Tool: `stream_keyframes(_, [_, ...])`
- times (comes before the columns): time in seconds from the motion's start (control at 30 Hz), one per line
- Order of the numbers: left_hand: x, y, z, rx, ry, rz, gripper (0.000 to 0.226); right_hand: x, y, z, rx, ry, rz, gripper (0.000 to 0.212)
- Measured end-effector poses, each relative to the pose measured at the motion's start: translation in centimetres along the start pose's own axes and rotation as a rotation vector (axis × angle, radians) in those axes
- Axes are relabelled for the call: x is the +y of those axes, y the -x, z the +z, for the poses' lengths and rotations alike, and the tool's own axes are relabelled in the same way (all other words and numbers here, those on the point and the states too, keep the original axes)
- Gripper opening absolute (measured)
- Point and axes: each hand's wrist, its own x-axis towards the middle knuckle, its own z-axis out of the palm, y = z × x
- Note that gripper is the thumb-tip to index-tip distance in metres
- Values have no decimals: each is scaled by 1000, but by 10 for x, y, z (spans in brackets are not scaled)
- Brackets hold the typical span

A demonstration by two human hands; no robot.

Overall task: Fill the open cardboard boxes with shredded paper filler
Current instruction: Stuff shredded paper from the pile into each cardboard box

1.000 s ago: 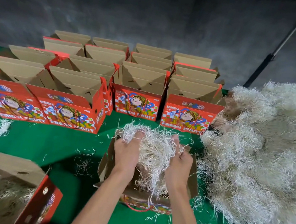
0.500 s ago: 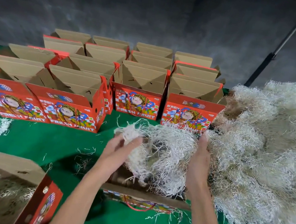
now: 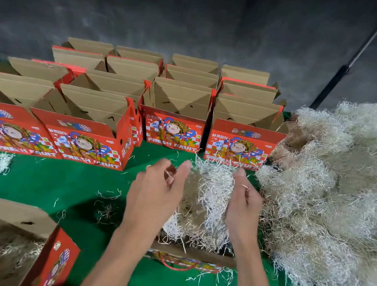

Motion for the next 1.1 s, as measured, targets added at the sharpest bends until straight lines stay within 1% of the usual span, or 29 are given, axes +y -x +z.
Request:
stream_keyframes(0.03, [6, 0, 8, -49, 132, -42, 55, -3, 2, 5, -2, 26, -27, 53])
stream_keyframes(0.1, [13, 1, 28, -235, 388, -193, 55, -7, 7, 15, 19, 51, -61, 49])
stream_keyframes(0.13, [14, 3, 39, -286, 476, -264, 57, -8, 9, 20, 36, 60, -69, 47])
stream_keyframes(0.17, [14, 7, 50, -283, 536, -316, 59, -8, 11, 24, 45, 71, -79, 43])
stream_keyframes(0.23, [10, 12, 69, -156, 647, -354, 55, -8, 14, 30, 46, 83, -88, 38])
stream_keyframes(0.27, [8, 14, 75, -93, 704, -369, 52, -7, 14, 30, 42, 95, -87, 39])
stream_keyframes(0.33, [0, 14, 81, -44, 762, -411, 50, -1, 15, 27, 24, 126, -69, 49])
stream_keyframes(0.4, [-10, 10, 80, -51, 750, -421, 50, 4, 16, 22, 20, 146, -28, 58])
stream_keyframes(0.57, [-27, 4, 76, -30, 659, -373, 54, 10, 13, 21, 8, 162, 14, 65])
stream_keyframes(0.63, [-33, 1, 74, -31, 547, -289, 57, 11, 12, 23, 0, 179, 39, 67])
stream_keyframes(0.7, [-38, -3, 67, -26, 357, -153, 47, 10, 11, 23, -5, 188, 79, 64])
stream_keyframes(0.77, [-41, -8, 62, -21, 273, -98, 36, 8, 10, 25, -13, 215, 108, 64])
stream_keyframes(0.83, [-42, -11, 57, -31, 286, -126, 25, 4, 9, 25, -28, 253, 100, 65])
stream_keyframes(0.87, [-42, -13, 55, -31, 299, -137, 28, 3, 8, 25, -40, 271, 77, 65])
stream_keyframes(0.97, [-40, -19, 50, -25, 326, -165, 53, -7, 7, 21, -68, 343, 0, 66])
stream_keyframes(1.03, [-37, -25, 44, -22, 357, -186, 56, -14, 5, 20, -87, 374, -16, 66])
stream_keyframes(1.1, [-37, -31, 38, -25, 422, -219, 52, -19, 3, 18, -103, 375, -19, 66])
